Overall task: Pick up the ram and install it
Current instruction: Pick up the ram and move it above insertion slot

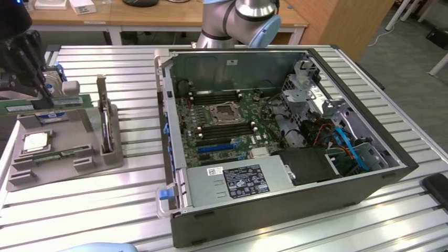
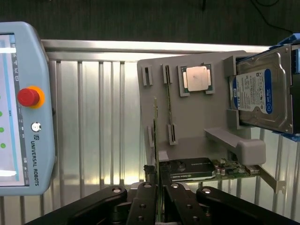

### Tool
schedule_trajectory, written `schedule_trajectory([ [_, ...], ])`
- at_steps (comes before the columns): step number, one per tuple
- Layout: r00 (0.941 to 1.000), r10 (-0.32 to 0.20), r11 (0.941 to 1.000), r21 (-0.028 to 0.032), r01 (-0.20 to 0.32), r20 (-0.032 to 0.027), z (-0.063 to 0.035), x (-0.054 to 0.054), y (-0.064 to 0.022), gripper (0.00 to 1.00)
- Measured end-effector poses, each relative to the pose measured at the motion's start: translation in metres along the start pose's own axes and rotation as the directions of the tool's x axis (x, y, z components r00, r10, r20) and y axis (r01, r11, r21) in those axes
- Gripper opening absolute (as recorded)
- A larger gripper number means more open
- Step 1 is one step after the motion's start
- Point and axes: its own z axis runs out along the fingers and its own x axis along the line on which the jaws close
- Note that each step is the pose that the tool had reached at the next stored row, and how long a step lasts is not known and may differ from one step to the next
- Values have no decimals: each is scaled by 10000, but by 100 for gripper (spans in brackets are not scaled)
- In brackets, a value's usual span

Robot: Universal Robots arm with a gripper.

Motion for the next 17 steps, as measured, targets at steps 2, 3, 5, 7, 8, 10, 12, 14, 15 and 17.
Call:
schedule_trajectory([
  [2,10000,2,10000,1,-2,4,2,-1,-42,14],
  [3,10000,1,10000,0,-1,4,2,0,-66,14],
  [5,10000,1,10000,0,-1,6,3,-1,-121,14],
  [7,10000,1,10000,1,-1,10,5,-1,-178,14],
  [8,10000,1,10000,1,-1,11,5,-1,-207,14],
  [10,10000,1,10000,0,-1,13,6,-1,-259,14],
  [12,10000,0,10000,1,0,14,7,-1,-276,14],
  [14,10000,1,10000,1,-1,13,7,-1,-275,14],
  [15,10000,1,10000,1,-1,13,7,-2,-276,14],
  [17,10000,2,10000,1,-2,13,7,-3,-278,14],
])
